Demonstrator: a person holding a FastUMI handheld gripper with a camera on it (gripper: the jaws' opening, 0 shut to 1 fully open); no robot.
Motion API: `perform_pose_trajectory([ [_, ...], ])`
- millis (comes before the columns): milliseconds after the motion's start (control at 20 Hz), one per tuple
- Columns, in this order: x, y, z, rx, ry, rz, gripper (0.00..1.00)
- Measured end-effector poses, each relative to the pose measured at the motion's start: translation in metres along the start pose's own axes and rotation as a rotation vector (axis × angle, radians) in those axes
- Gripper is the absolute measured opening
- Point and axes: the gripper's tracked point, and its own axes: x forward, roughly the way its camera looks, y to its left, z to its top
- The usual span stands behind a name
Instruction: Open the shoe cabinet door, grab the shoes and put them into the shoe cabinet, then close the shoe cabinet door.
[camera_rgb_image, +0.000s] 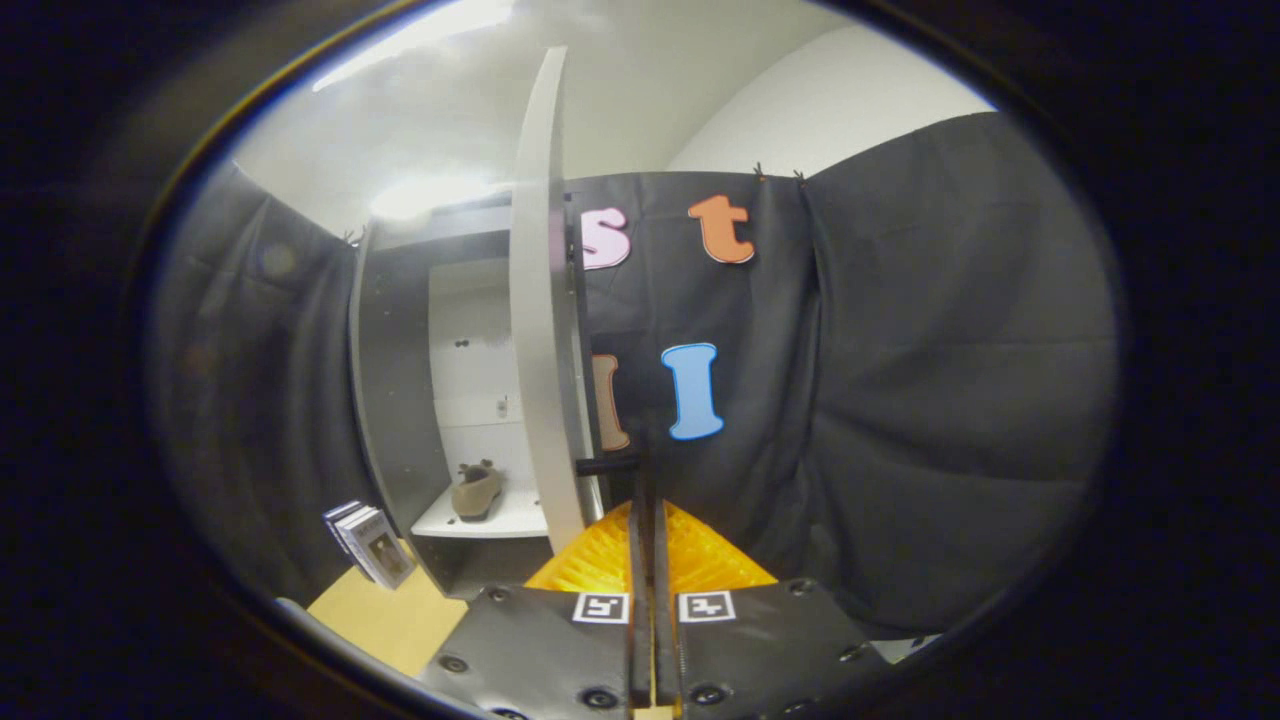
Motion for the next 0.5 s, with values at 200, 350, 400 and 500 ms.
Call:
perform_pose_trajectory([
  [200, -0.003, -0.018, -0.002, 0.015, 0.002, -0.035, 0.03],
  [350, -0.012, -0.021, -0.004, 0.002, 0.005, -0.038, 0.04],
  [400, -0.015, -0.019, -0.003, 0.003, 0.002, -0.033, 0.04],
  [500, -0.023, -0.014, -0.002, 0.004, -0.003, -0.021, 0.04],
])
